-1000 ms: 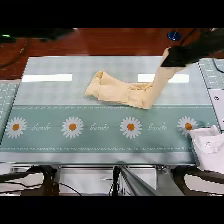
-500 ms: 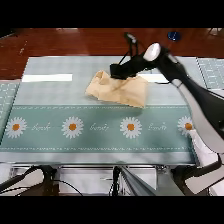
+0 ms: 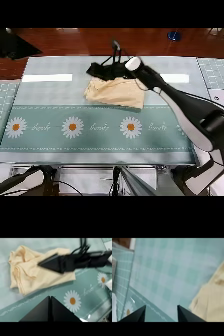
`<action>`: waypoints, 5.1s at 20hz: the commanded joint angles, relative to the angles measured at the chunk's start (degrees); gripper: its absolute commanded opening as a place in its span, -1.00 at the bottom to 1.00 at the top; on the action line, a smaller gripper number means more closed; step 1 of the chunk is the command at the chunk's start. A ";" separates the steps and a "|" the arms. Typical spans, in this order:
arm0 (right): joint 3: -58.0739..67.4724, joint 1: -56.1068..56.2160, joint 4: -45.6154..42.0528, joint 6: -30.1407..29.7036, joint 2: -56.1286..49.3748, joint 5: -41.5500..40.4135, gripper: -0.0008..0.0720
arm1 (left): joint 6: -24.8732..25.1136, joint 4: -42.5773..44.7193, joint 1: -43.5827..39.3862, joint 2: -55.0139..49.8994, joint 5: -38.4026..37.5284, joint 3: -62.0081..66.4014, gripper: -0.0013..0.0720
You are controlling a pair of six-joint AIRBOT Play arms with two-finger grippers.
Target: Fold the shirts.
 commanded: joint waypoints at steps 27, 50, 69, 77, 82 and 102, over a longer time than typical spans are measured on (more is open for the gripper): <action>-38.53 -35.12 0.98 -10.45 13.64 13.35 0.64 | 4.20 4.31 -5.46 -11.87 4.76 -7.91 -0.41; -22.27 -34.75 5.33 -3.15 29.44 26.67 -0.95 | 5.68 6.05 -5.46 -1.55 5.22 -7.93 -0.44; -3.61 -86.18 -38.97 25.88 53.94 68.72 -0.95 | 11.39 7.23 -5.53 -1.99 5.25 -19.28 -0.44; -9.60 -92.56 -49.42 22.47 54.75 68.81 -0.96 | 11.72 7.26 -2.86 -1.99 14.29 -18.84 -0.44; -20.26 -92.63 -64.08 19.87 56.98 68.81 -0.96 | 11.69 7.23 2.49 -2.01 18.49 -18.84 -0.44; -50.82 -107.71 -89.83 7.56 59.56 62.12 0.05 | 11.45 5.31 10.27 -2.01 21.90 -18.23 -0.44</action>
